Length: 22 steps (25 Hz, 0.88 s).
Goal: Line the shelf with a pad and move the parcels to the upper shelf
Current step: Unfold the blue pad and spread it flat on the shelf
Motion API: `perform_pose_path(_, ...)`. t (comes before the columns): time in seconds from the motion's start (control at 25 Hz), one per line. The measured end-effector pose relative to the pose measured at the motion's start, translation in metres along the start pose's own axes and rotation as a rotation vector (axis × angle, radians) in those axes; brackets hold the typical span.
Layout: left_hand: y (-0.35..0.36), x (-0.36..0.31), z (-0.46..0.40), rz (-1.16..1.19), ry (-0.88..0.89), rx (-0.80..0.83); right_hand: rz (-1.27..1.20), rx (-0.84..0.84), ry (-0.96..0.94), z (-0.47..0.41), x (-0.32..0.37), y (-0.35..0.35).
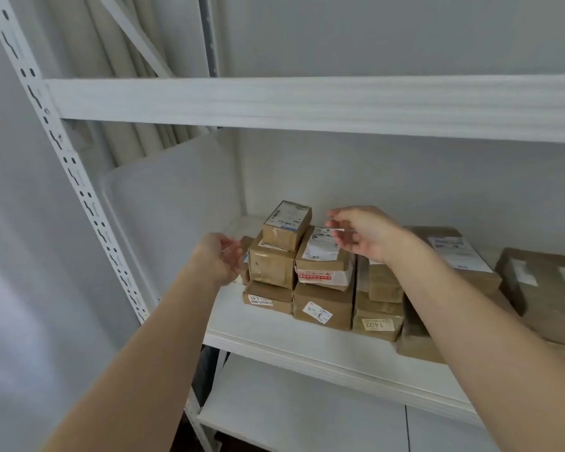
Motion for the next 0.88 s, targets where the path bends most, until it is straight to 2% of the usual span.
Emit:
perform_pose_path(0.12, -0.003, 0.0, -0.035, -0.063, -0.064, -0.065, 0.03, 0.011, 0.141, -0.028, -0.016, 0.021)
perform_pose_path(0.2, -0.001, 0.009, -0.036, -0.154, -0.07, -0.065, 0.04, 0.107, 0.231, -0.03, -0.029, 0.026)
perform_pose_path(0.4, 0.003, 0.013, -0.048, -0.277, -0.101, -0.031, 0.129, 0.27, 0.364, -0.037, -0.061, 0.044)
perform_pose_path(0.64, -0.016, 0.02, -0.077, -0.356, -0.282, 0.03, 0.299, 0.346, 0.526, -0.046, -0.103, 0.069)
perform_pose_path(0.76, -0.025, 0.03, -0.088, -0.368, -0.348, 0.056, 0.451, 0.339, 0.634, -0.046, -0.132, 0.08)
perform_pose_path(0.88, -0.027, 0.043, -0.101, -0.347, -0.407, 0.075, 0.478, 0.248, 0.689, -0.048, -0.154, 0.086)
Point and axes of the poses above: each hand's wrist, its own z-axis away from the middle knuckle, its own y-axis out of the palm, x = y × z, the point moved 2 cm from there along -z, towards the middle knuckle, and after that the axes turned 11 degrees about z, right-handed, at the moved point
